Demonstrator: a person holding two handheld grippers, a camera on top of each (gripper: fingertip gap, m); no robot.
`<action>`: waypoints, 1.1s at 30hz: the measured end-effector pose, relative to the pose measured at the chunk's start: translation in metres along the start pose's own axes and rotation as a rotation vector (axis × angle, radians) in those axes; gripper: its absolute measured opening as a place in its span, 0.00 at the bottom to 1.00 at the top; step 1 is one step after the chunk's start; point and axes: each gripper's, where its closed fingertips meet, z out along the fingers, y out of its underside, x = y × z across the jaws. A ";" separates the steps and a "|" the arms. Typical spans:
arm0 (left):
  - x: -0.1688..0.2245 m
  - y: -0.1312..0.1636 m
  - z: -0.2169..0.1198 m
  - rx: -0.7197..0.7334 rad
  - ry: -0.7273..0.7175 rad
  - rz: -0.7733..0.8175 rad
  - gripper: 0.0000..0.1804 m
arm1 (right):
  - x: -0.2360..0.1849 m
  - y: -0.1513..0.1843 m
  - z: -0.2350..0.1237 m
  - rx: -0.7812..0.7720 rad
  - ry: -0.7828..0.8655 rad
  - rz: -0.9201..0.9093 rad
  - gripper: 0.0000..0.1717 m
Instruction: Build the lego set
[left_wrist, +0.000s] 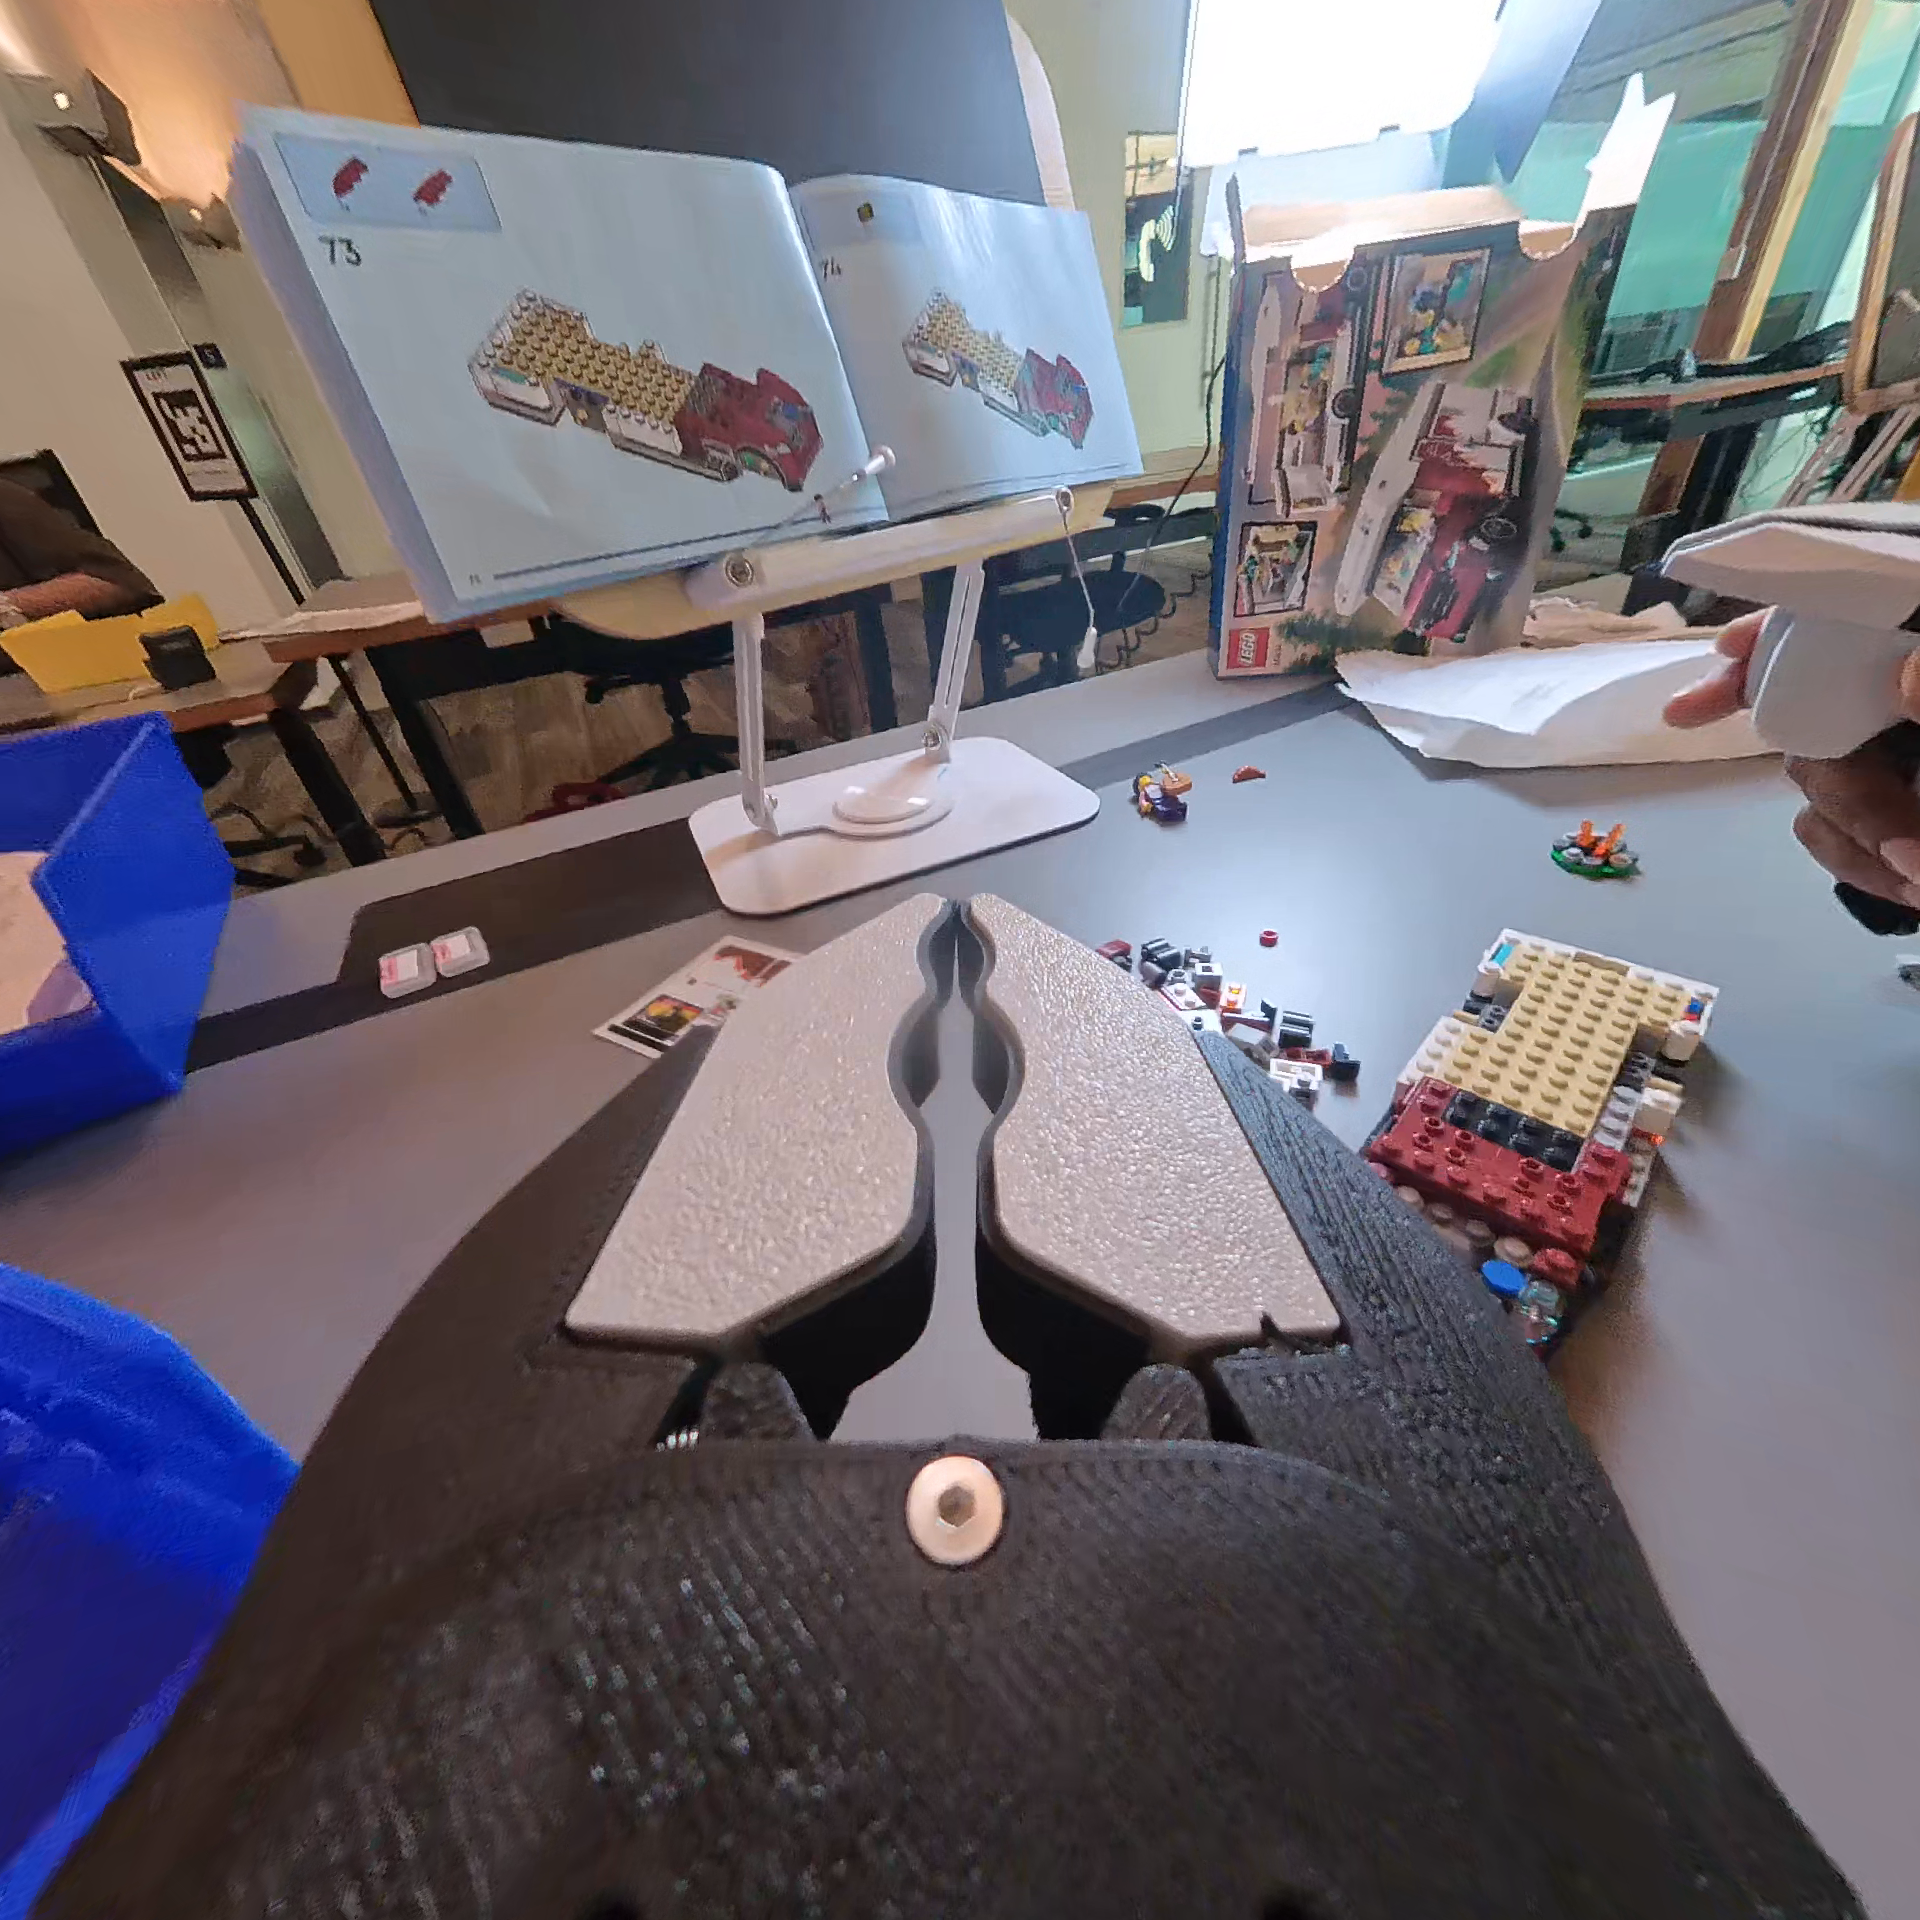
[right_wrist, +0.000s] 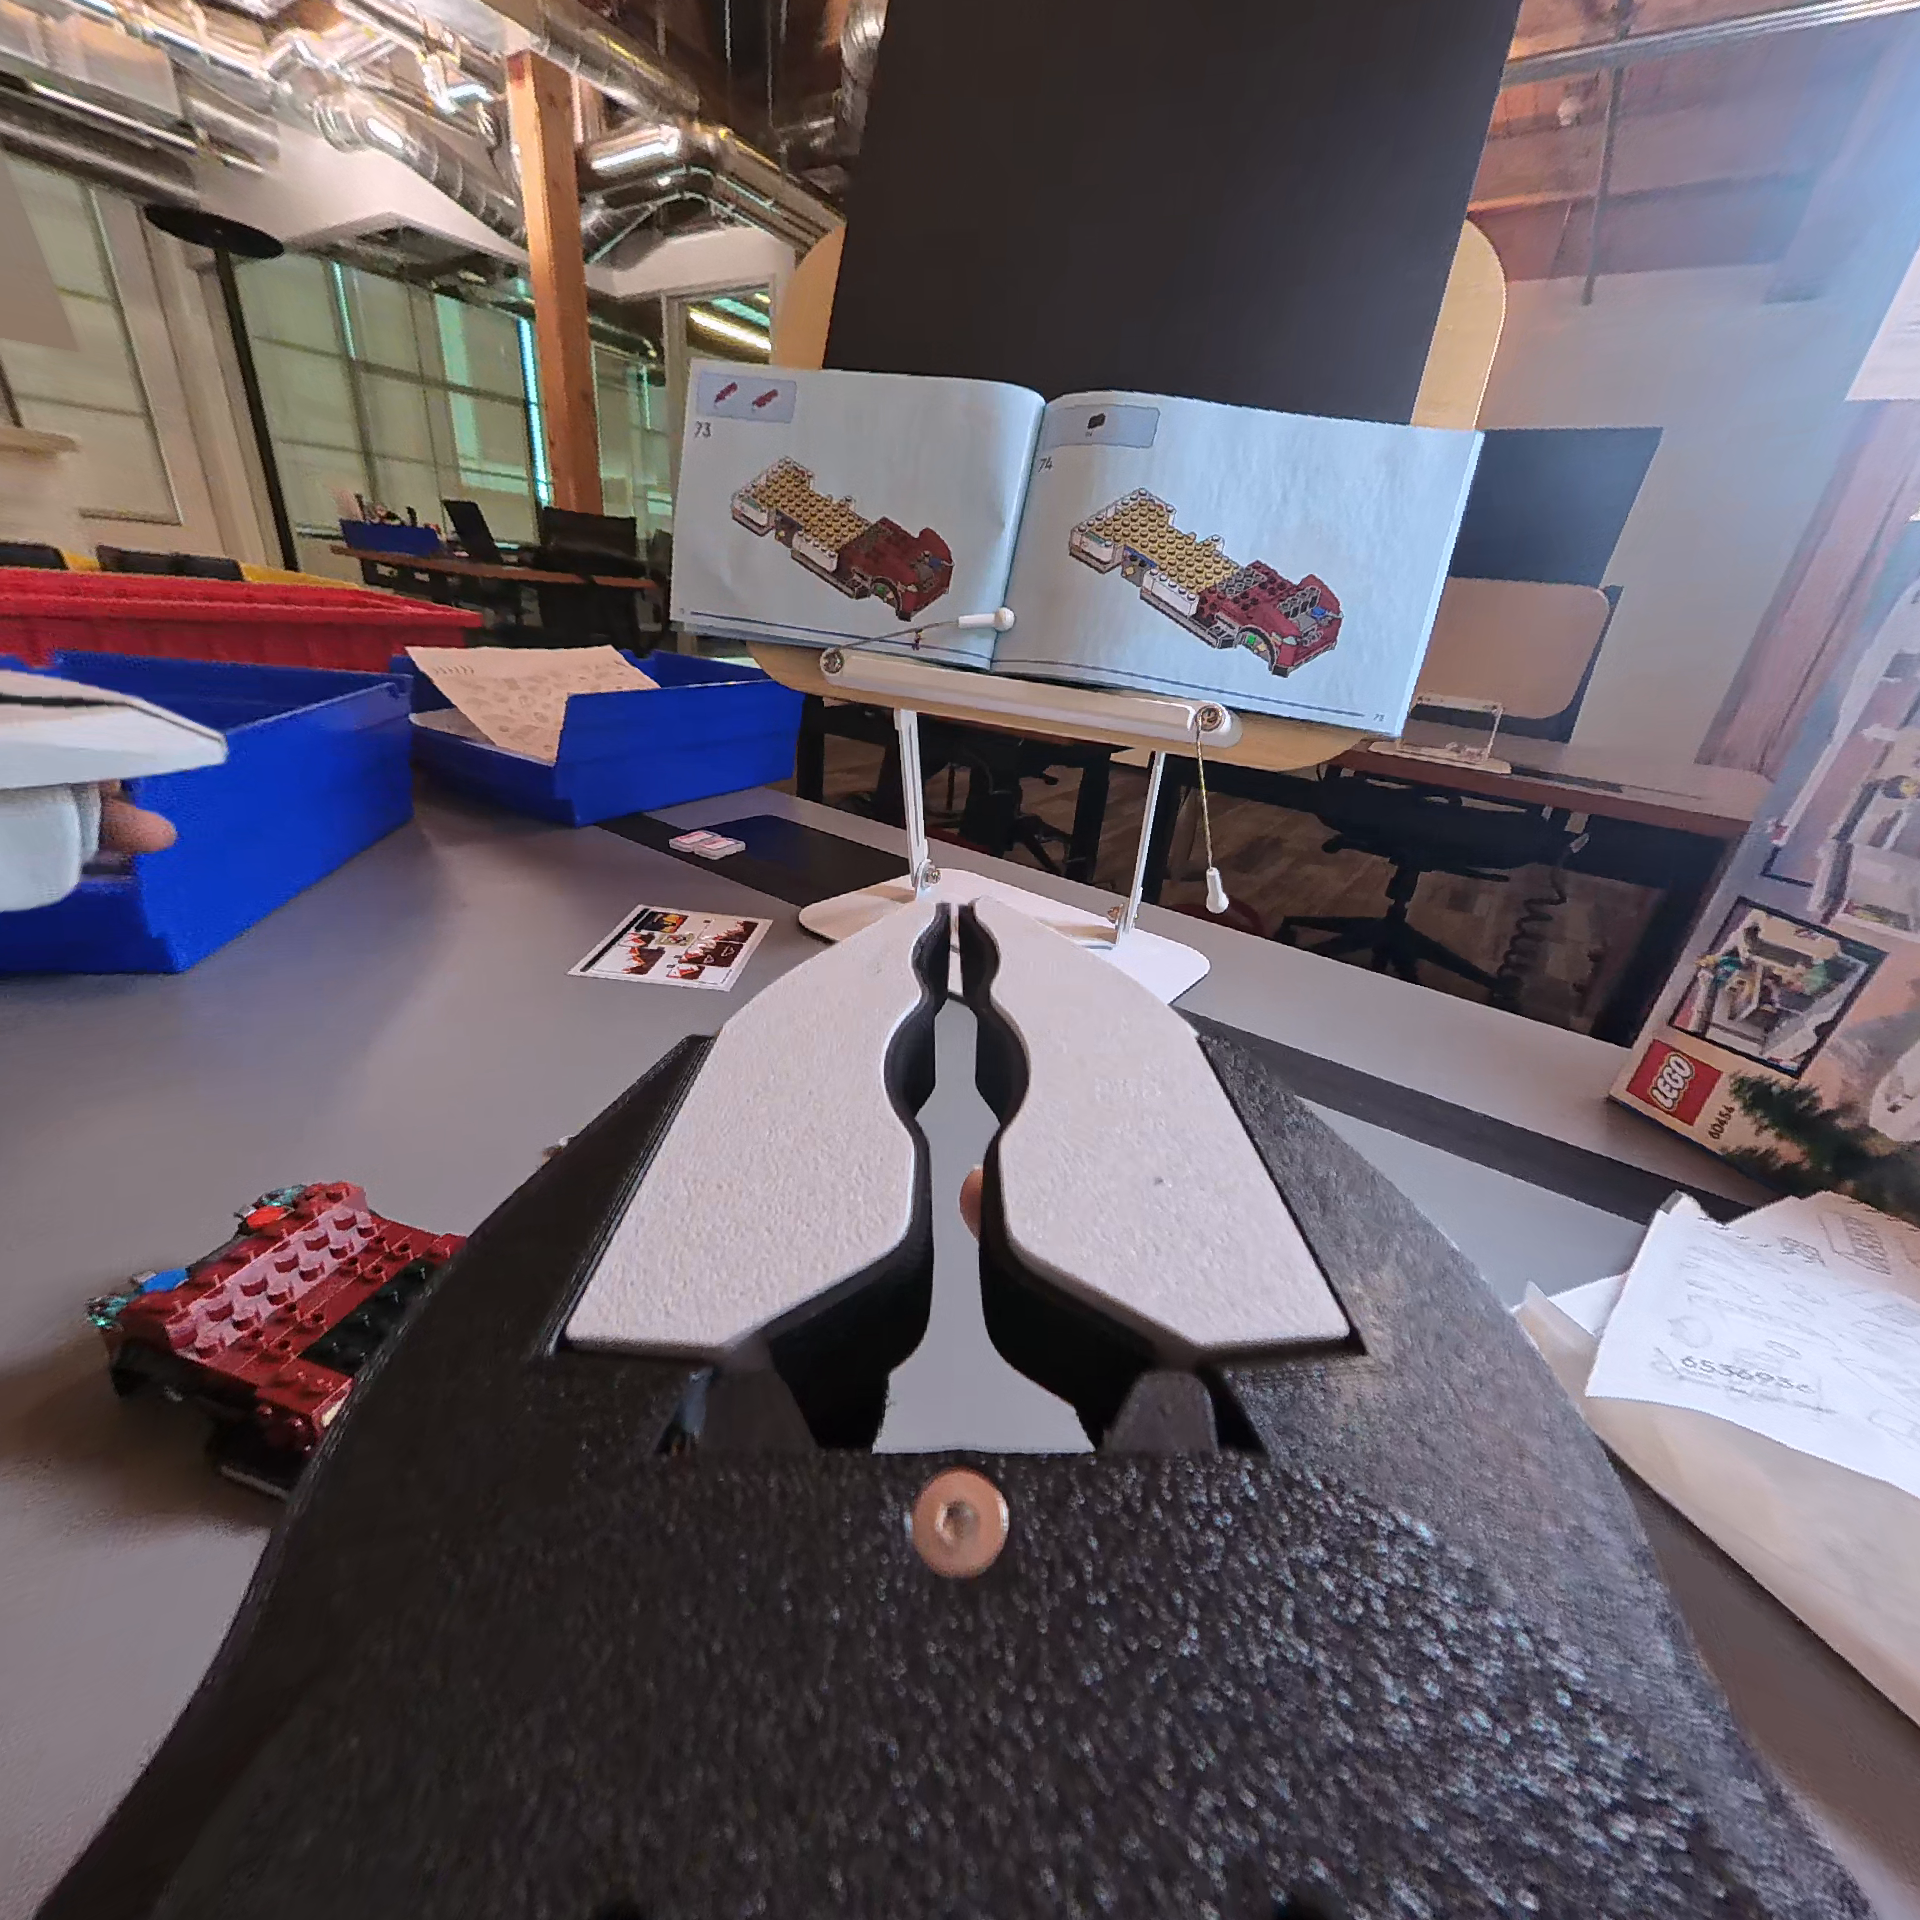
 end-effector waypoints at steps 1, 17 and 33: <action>0.002 0.000 -0.001 0.003 0.016 -0.034 0.00 | -0.001 0.001 0.000 -0.002 0.000 -0.003 0.01; 0.000 -0.006 -0.005 0.025 0.065 -0.066 0.09 | -0.025 -0.006 -0.002 0.024 -0.079 -0.102 0.11; -0.207 -0.060 -0.095 -0.330 -0.184 0.141 0.09 | -0.036 -0.005 0.002 0.008 -0.142 -0.084 0.13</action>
